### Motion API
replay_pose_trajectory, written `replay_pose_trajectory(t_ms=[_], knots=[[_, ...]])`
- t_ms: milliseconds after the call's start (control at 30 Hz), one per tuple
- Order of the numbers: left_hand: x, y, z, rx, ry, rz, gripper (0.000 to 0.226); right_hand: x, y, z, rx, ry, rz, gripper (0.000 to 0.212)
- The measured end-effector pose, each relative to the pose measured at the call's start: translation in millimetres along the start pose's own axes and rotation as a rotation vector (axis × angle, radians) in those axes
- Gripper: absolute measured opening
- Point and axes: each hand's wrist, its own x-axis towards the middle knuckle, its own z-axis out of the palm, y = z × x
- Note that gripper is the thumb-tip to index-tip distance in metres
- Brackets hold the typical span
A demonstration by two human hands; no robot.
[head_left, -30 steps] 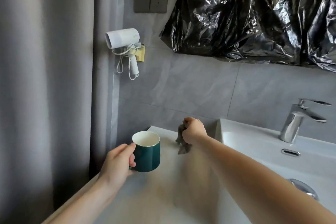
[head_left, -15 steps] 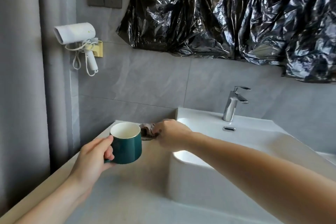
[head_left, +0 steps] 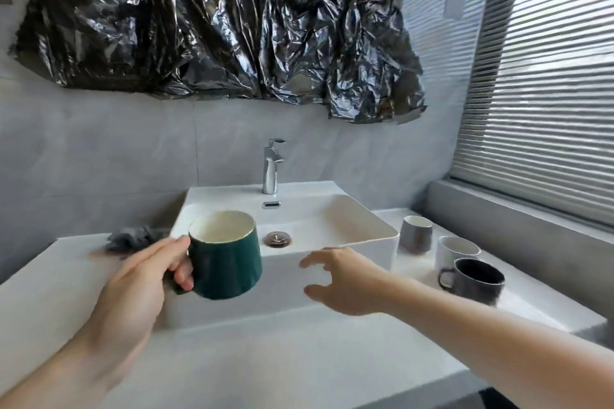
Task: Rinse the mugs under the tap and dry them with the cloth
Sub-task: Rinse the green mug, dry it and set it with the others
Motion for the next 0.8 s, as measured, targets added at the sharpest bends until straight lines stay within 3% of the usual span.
replay_pose_trajectory(t_ms=[167,400,567,700,800], knots=[[-7,11,71,0.027,-0.126,-0.033,0.053,-41,74,-29,0.077,0.06,0.15,0.043],[10,29,188,-0.005,-0.221,-0.112,0.035,-75,173,-71,0.137,0.215,0.306,0.035],[47,31,269,-0.029,-0.252,-0.137,0.04,-71,230,-97,0.295,0.302,0.419,0.024],[94,18,326,-0.005,-0.287,-0.173,0.042,-55,258,-107,0.369,0.325,0.455,0.038],[133,4,366,0.076,-0.311,-0.182,0.043,-31,274,-110,0.402,0.347,0.498,0.036]])
